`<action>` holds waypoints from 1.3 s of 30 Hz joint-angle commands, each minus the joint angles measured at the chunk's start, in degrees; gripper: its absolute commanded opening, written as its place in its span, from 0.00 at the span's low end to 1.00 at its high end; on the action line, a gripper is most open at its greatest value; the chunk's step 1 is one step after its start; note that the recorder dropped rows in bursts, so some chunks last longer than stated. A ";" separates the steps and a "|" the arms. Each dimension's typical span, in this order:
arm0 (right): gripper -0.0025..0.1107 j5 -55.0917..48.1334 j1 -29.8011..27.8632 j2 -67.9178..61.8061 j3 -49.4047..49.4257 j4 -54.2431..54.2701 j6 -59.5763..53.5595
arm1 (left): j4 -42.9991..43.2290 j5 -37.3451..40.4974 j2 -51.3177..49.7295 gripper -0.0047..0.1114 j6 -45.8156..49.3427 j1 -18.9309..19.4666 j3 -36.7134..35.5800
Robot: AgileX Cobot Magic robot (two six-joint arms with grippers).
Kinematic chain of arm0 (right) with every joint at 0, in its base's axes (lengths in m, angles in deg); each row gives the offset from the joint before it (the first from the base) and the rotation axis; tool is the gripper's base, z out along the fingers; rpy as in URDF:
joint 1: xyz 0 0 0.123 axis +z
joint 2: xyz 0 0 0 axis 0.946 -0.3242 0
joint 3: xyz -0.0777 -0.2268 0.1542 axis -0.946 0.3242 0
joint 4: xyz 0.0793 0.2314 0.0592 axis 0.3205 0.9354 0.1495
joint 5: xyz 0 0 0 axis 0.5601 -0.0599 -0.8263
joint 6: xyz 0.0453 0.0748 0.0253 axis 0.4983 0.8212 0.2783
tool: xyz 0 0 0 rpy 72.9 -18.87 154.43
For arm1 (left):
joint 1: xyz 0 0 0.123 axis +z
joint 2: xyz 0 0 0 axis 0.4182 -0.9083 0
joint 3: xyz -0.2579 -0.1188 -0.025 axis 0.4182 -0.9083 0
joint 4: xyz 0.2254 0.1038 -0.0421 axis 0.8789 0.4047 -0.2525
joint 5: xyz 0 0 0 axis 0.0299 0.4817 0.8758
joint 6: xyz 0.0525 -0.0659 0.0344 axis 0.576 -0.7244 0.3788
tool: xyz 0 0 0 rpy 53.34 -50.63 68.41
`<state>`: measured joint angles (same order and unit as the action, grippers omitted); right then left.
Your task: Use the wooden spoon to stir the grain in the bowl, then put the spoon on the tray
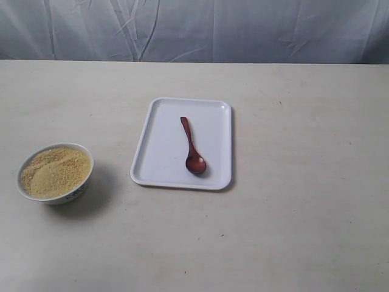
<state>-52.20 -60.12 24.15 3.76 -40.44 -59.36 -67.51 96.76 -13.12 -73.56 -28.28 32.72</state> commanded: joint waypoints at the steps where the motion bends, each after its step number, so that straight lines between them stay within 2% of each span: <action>1: 0.02 7.89 -0.30 0.81 8.94 -7.88 0.04 | 0.43 -0.20 0.29 0.04 -0.32 0.00 -0.27; 3: 0.02 7.89 -0.30 0.81 12.63 -11.09 0.04 | 0.43 -0.20 0.29 0.04 -0.32 0.00 -0.27; 7: 0.02 17.56 -0.30 0.81 18.29 -12.48 0.04 | 0.43 -0.20 0.29 0.04 -0.32 0.00 -0.27; 10: 0.02 17.98 -0.30 0.81 21.60 -17.07 0.04 | 0.43 -0.20 0.29 0.04 -0.32 0.00 -0.27; 14: 0.02 17.57 -0.30 0.81 24.81 -17.68 0.04 | 0.43 -0.20 0.29 0.04 -0.32 0.00 -0.27; 30: 0.02 18.20 -0.20 0.81 24.81 -17.07 0.27 | 0.43 -0.20 0.29 0.04 -0.32 0.00 -0.27; 39: 0.02 18.20 -0.20 0.81 24.81 -17.07 14.50 | 0.43 -0.20 0.29 0.04 -0.32 0.00 -0.27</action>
<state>-34.66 -60.12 24.58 28.43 -57.63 -49.73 -67.51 96.76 -13.12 -73.56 -28.28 32.72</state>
